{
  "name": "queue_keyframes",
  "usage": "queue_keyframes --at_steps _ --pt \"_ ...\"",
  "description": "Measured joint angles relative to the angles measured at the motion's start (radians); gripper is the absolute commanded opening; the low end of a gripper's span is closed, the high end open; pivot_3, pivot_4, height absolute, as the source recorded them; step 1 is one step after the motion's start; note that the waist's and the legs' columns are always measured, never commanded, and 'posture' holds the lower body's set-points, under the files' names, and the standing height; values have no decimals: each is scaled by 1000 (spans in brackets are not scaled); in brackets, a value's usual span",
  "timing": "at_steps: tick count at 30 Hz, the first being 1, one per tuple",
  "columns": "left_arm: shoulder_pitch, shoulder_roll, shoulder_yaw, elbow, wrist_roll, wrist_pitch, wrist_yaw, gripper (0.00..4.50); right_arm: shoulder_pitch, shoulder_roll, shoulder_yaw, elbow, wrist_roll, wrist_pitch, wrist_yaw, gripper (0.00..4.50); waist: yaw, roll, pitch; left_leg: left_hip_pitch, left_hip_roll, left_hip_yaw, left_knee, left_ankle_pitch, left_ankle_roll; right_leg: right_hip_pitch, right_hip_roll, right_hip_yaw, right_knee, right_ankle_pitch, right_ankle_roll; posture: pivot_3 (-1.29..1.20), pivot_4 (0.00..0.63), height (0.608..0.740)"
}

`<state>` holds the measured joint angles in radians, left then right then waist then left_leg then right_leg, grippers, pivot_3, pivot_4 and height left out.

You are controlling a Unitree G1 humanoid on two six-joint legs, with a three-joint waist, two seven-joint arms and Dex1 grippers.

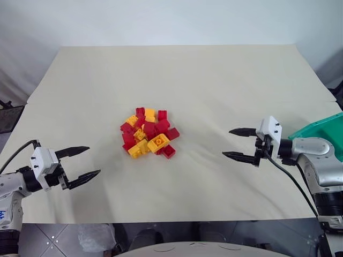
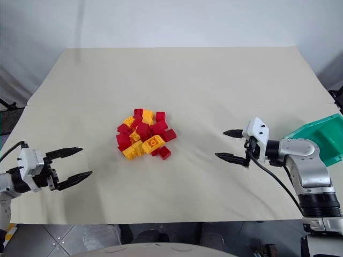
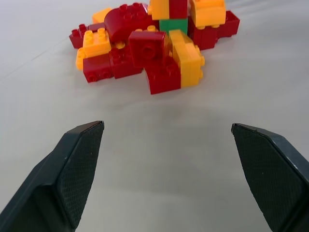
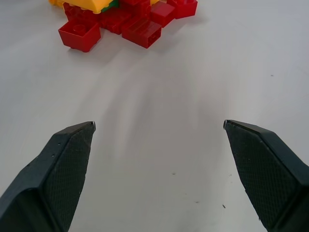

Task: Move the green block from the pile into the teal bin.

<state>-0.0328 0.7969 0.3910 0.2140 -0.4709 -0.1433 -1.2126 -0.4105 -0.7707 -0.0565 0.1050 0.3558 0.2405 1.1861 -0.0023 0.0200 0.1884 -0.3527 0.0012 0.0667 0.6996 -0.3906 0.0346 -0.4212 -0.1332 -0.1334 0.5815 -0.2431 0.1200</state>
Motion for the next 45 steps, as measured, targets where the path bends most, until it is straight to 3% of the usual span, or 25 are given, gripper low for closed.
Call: queue_keyframes --at_steps 10,11,13,19,25,31,37,45 --pt "-28 -1 -2 -12 5 124 69 4500 -14 12 11 -62 -14 71 -104 4471 -1 0 0 0 0 1 1 0 0 -2 0 1 2 0 0 0 150 740" --pt "-27 -1 -4 -16 5 128 70 4500 -14 18 13 -80 -13 80 -112 4297 -1 0 0 0 0 1 1 0 0 -2 0 1 2 0 0 0 150 740" --pt "-27 -2 -4 -25 6 116 69 4500 -13 40 16 -148 -12 104 -139 3868 -1 0 0 0 0 2 1 0 0 -2 0 1 3 0 0 0 150 740" --pt "-59 -18 -11 -33 -13 121 72 4500 -46 146 112 -390 27 270 -249 1919 -1 -1 0 -1 0 2 2 0 0 -3 0 2 5 0 0 0 150 740" --pt "-138 -67 -12 0 -37 16 -7 4500 -187 398 277 -522 76 536 -439 16 -4 -2 -1 -1 0 3 3 0 -1 -6 1 1 8 -1 -1 0 150 740" --pt "-158 -77 -17 42 -39 -44 -65 4500 -205 530 417 -451 34 556 -514 16 -4 -5 -3 -2 -5 2 3 0 0 -6 1 1 9 -1 -1 0 150 740" --pt "-151 -104 -27 25 -93 4 -113 4500 -345 720 438 -60 -109 307 -600 16 -35 -5 -3 0 -5 4 1 1 -2 -6 3 0 9 -1 -2 0 150 740" --pt "-130 -106 -25 16 -92 3 -75 4500 -417 762 385 196 -198 101 -636 16 -55 -6 -3 0 -3 3 1 1 -2 -6 3 0 9 -1 -2 0 150 740"
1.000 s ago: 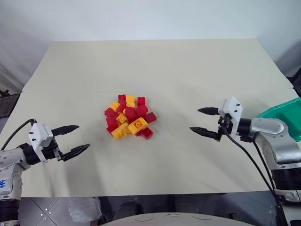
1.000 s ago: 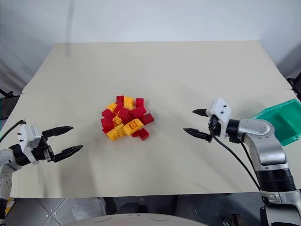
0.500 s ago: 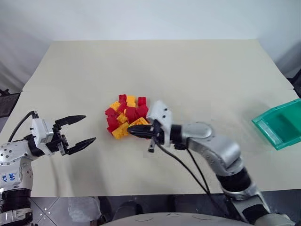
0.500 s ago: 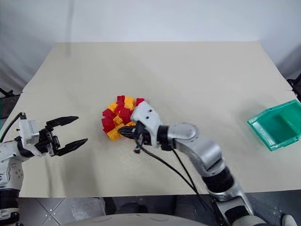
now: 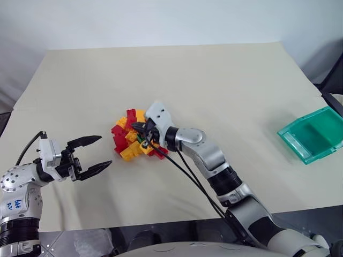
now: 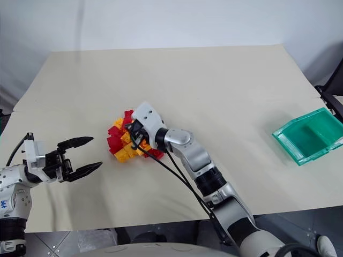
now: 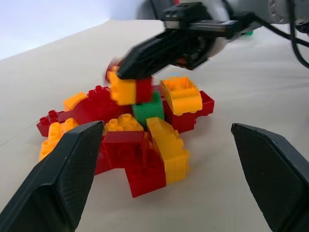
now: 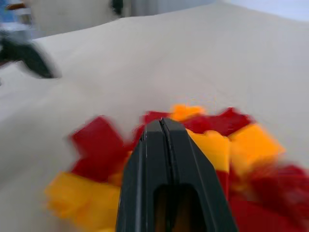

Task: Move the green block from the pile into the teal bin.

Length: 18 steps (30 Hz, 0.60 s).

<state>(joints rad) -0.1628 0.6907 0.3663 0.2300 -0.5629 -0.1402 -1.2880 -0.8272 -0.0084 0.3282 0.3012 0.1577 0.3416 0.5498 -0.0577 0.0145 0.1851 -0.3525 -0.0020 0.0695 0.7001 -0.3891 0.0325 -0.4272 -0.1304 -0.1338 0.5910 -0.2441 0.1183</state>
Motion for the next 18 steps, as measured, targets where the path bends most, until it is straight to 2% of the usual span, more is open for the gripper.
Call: queue_keyframes --at_steps 4,8,14,18 --pt "1 0 0 -1 2 -2 12 4500 -30 -23 -37 98 -46 -59 -42 16 -1 0 0 0 3 1 0 0 0 0 0 1 0 0 0 0 150 740" --pt "-5 0 -1 2 10 -4 18 4500 -29 -62 -79 94 -60 -58 -47 16 0 0 0 0 3 1 1 0 0 0 -1 1 0 0 0 0 150 740" --pt "-27 -6 -11 15 17 -12 19 4500 64 -101 -87 -137 -3 64 47 16 2 0 0 -1 4 0 0 0 0 -1 0 1 0 0 0 0 150 740" --pt "-35 -15 -16 19 19 -16 20 4500 86 -84 -59 -242 30 156 81 16 1 0 0 -1 4 1 1 0 0 -1 -1 1 0 0 0 0 150 740"
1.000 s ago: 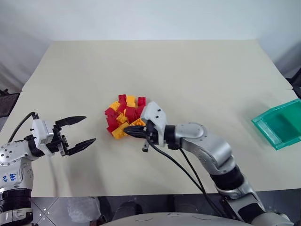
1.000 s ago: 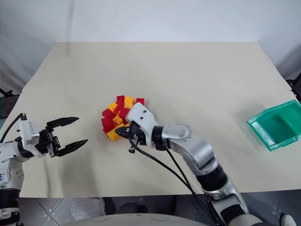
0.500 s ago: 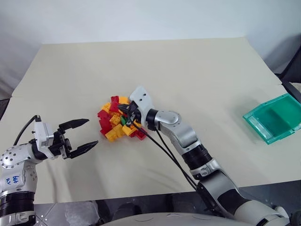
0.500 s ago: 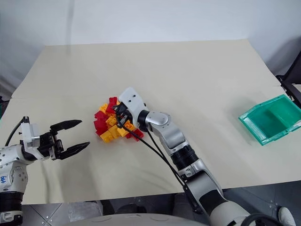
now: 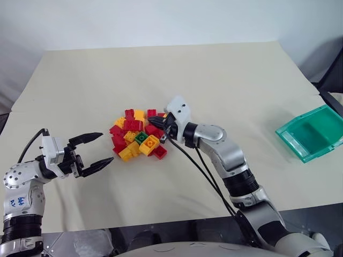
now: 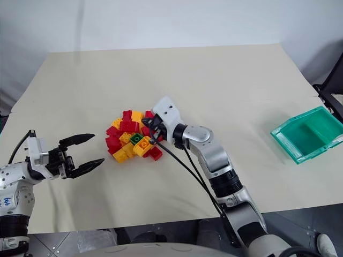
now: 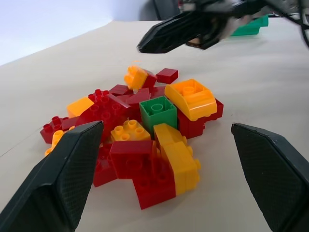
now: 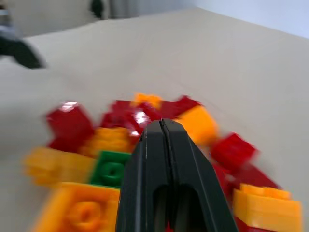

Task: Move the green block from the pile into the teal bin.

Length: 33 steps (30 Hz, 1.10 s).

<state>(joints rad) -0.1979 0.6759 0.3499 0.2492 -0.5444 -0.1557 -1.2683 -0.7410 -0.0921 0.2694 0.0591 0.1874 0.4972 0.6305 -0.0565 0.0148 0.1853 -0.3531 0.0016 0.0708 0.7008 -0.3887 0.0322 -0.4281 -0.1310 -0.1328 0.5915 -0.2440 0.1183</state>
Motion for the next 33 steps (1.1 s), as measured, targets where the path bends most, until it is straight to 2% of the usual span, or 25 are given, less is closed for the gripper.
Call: queue_keyframes --at_steps 8,13,23,30,33 --pt "-9 -7 -9 1 2 -9 1 4500 44 114 129 -37 -13 110 -34 16 -1 0 0 0 -1 0 0 0 0 0 0 0 1 0 0 0 150 740" --pt "-3 -7 -9 1 2 -10 2 4500 48 115 178 -15 -46 140 -43 16 2 -1 -1 0 -2 -1 0 0 0 0 -1 0 1 0 0 0 150 740" --pt "8 -10 -9 -3 1 -13 9 4500 47 12 175 10 -95 119 -47 16 4 -1 -1 0 -1 -1 1 0 0 1 -1 0 1 0 0 0 150 740" --pt "-1 -13 -16 -3 2 -21 10 4500 48 -42 106 -14 -97 117 -63 16 13 -2 -1 0 -2 -1 1 0 1 1 -2 0 1 0 0 0 150 740" --pt "-12 -14 -16 0 2 -22 9 4500 52 -106 43 -44 -90 132 -65 16 26 -2 -1 0 -2 -1 2 0 1 1 -3 0 1 0 0 0 150 740"
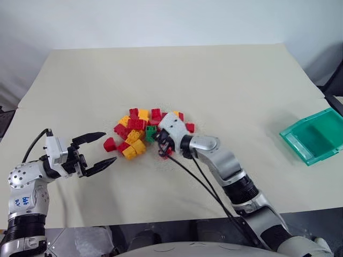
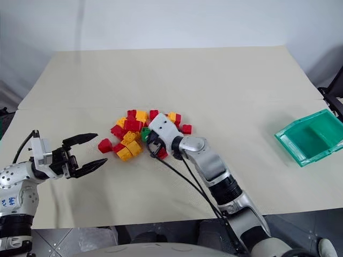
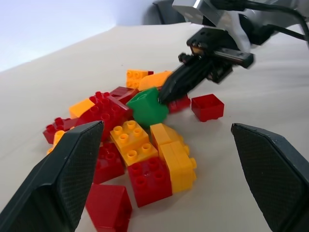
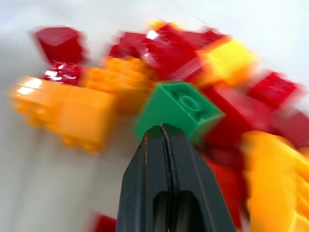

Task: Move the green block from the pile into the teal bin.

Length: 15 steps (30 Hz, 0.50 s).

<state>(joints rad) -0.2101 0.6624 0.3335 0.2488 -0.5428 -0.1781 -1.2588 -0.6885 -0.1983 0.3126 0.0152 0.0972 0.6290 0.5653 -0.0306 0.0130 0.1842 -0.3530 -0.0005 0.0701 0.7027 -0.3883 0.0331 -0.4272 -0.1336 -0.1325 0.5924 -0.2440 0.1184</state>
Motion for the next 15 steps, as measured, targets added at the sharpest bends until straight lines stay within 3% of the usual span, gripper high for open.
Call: queue_keyframes --at_steps 5,9,13,15 --pt "-3 0 -1 3 0 -3 0 4500 55 -56 -86 -94 66 47 42 16 1 0 0 -1 1 0 -1 0 0 -1 1 0 -1 0 0 0 150 740" --pt "-18 -1 -4 3 0 -5 -1 4500 72 -73 -204 -198 205 136 87 16 1 0 0 -1 1 1 -1 0 0 -1 2 0 -1 0 0 0 150 740" --pt "-25 -2 -12 15 2 -7 -6 4500 101 -228 -288 -264 322 232 180 838 11 0 0 -1 0 0 -1 0 1 0 0 -1 -1 0 0 0 150 740" --pt "-28 -2 -15 34 2 -6 -12 4500 163 -358 -321 -298 397 292 280 1590 20 0 0 -1 0 0 -1 -1 3 0 0 -1 -2 0 0 0 150 740"
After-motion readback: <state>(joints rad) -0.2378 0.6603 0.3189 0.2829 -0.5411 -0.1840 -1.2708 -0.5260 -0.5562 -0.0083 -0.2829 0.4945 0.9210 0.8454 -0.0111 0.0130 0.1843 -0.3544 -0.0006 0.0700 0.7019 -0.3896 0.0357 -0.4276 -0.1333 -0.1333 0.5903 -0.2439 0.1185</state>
